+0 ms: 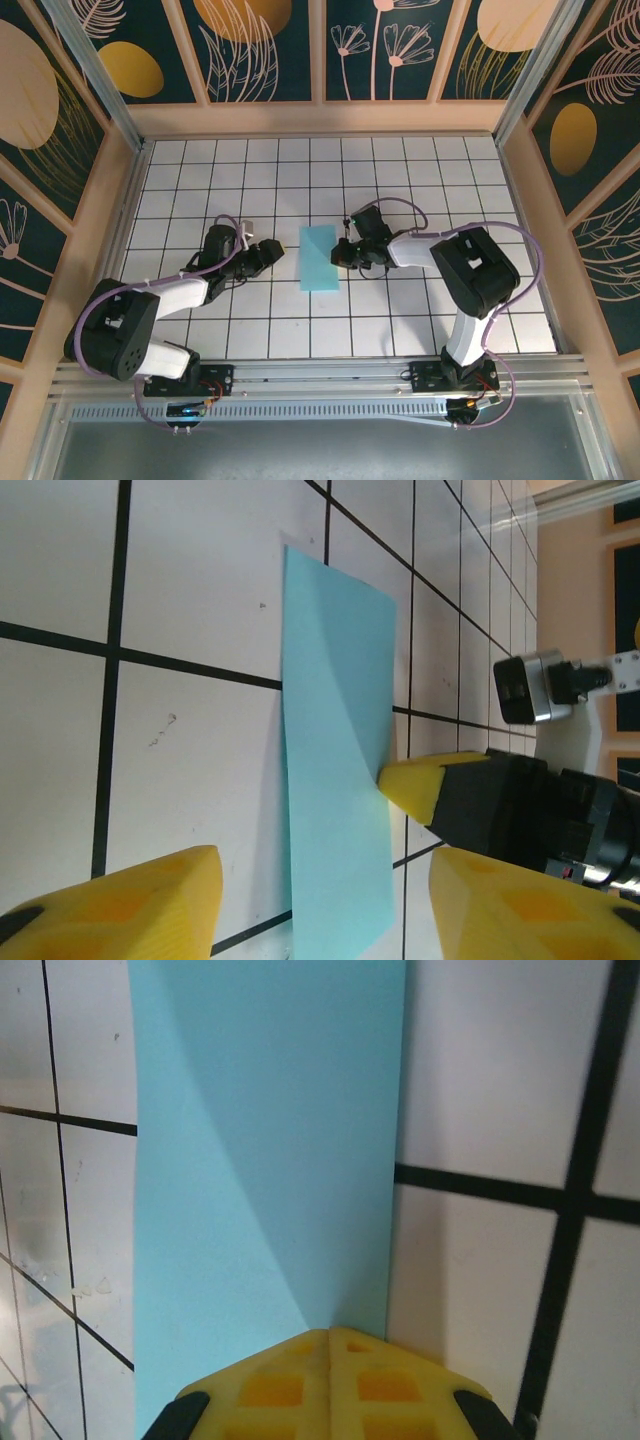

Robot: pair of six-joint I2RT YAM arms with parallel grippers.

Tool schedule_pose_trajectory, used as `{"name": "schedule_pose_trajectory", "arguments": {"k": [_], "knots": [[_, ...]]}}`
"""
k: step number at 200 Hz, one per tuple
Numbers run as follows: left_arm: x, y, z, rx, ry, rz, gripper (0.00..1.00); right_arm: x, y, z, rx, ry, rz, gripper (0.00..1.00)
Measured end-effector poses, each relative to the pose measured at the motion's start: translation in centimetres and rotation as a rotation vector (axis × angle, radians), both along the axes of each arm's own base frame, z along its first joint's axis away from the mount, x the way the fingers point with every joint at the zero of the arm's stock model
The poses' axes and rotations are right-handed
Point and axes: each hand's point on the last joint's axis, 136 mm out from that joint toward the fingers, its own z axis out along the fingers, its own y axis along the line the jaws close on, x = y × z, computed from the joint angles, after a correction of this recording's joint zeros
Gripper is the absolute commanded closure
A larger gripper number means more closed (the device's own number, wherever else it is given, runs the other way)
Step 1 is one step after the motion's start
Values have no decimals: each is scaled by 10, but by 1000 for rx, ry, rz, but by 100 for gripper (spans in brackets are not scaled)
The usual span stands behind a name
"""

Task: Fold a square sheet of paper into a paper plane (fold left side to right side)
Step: Rotate the paper at the center of the table, then third fold the triangle at the center of the table.

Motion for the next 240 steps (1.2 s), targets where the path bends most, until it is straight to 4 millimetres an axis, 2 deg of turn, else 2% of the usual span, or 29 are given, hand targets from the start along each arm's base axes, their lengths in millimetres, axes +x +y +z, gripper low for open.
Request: {"name": "schedule_pose_trajectory", "arguments": {"k": [43, 109, 139, 185, 240], "knots": [[-9, -12, -12, 18, 50, -44, 52, 3, 2, 0, -25, -42, 71, 100], [-6, -49, -27, 54, 107, -130, 52, 2, 2, 0, -32, -46, 83, 100], [-4, -49, -34, 72, 128, -125, 52, 2, 2, 0, -32, -46, 83, 100], [-6, -49, -43, 84, 153, -131, 61, 2, 3, 0, -32, -45, 83, 100], [-6, -51, -44, 84, 156, -139, 60, 2, 3, 0, -32, -45, 83, 100]]}}
